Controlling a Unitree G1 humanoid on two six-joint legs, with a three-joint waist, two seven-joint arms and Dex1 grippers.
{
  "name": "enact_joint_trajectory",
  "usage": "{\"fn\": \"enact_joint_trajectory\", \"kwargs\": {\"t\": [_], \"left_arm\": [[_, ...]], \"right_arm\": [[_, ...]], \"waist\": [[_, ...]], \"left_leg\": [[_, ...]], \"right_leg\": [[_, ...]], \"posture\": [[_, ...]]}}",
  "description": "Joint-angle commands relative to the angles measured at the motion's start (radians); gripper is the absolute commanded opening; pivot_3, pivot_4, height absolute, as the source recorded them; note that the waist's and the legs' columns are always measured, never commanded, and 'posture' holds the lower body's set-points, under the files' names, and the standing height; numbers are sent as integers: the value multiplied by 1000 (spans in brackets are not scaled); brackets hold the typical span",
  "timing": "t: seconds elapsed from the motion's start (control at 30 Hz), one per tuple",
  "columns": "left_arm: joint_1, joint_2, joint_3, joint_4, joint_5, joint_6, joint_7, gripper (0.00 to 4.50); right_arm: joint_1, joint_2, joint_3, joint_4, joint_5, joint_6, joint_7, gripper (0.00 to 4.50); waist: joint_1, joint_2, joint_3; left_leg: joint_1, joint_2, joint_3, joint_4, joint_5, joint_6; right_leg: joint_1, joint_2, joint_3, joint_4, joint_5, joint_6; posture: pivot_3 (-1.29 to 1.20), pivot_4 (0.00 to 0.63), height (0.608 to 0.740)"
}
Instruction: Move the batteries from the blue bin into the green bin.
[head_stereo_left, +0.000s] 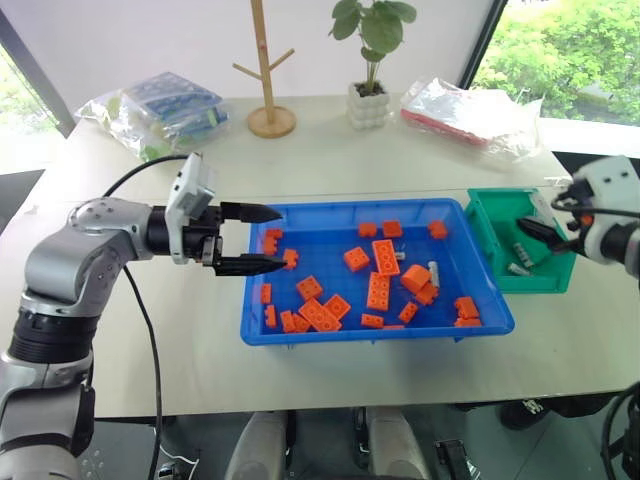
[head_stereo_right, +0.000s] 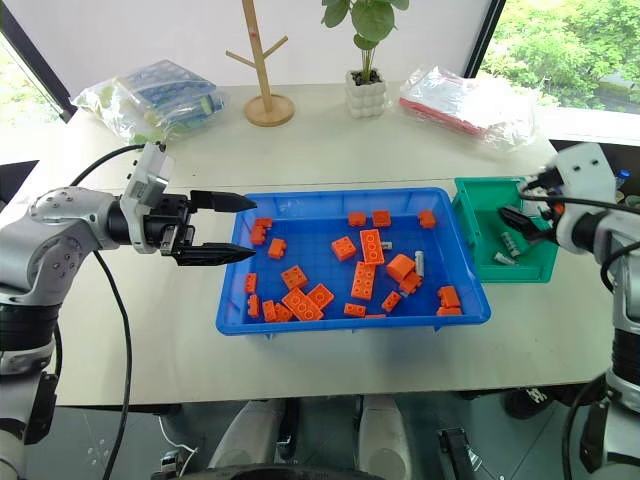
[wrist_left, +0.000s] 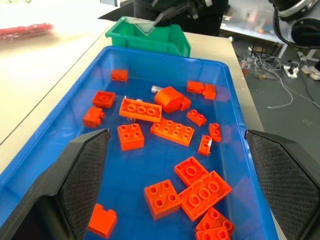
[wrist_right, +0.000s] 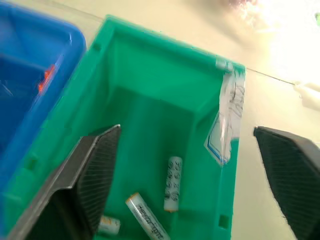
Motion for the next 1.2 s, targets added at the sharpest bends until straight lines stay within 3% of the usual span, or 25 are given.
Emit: {"fn": "enact_joint_trajectory", "kwargs": {"t": [0.03,0.2,0.5,0.73,1.1,1.2], "left_arm": [[11,13,28,-42,-8,-11,4,4500],[28,16,38,-62,-14,-5,16,4500],[36,25,47,-74,-23,0,29,4500],[43,24,53,-89,-28,6,43,4500],[50,27,68,-102,-38,13,61,4500],[48,28,69,-102,-39,14,64,4500]], "right_arm": [[-90,128,14,-176,82,224,-78,4460],[-109,366,62,-308,133,456,-181,4460],[-42,541,107,-255,188,465,-320,4460],[-65,577,132,-196,213,465,-373,4460],[-61,502,256,-172,200,443,-378,4460],[-50,479,290,-187,200,414,-373,3580]], "waist": [[-6,0,0],[0,0,0],[-8,0,0],[-8,0,0],[-7,0,0],[-7,0,0]], "left_leg": [[0,1,-1,0,0,0],[-1,1,-1,0,0,0],[0,0,-1,0,0,0],[0,0,0,0,0,0],[0,0,0,0,0,0],[0,0,0,0,0,0]], "right_leg": [[0,1,0,0,0,0],[0,1,0,0,0,-1],[-1,1,0,1,0,-1],[-1,2,0,1,1,-1],[-1,2,0,1,0,-1],[-1,2,0,1,0,-1]], "posture": [[0,150,692],[0,150,692],[0,150,692],[0,150,692],[0,150,692],[0,150,692]]}}
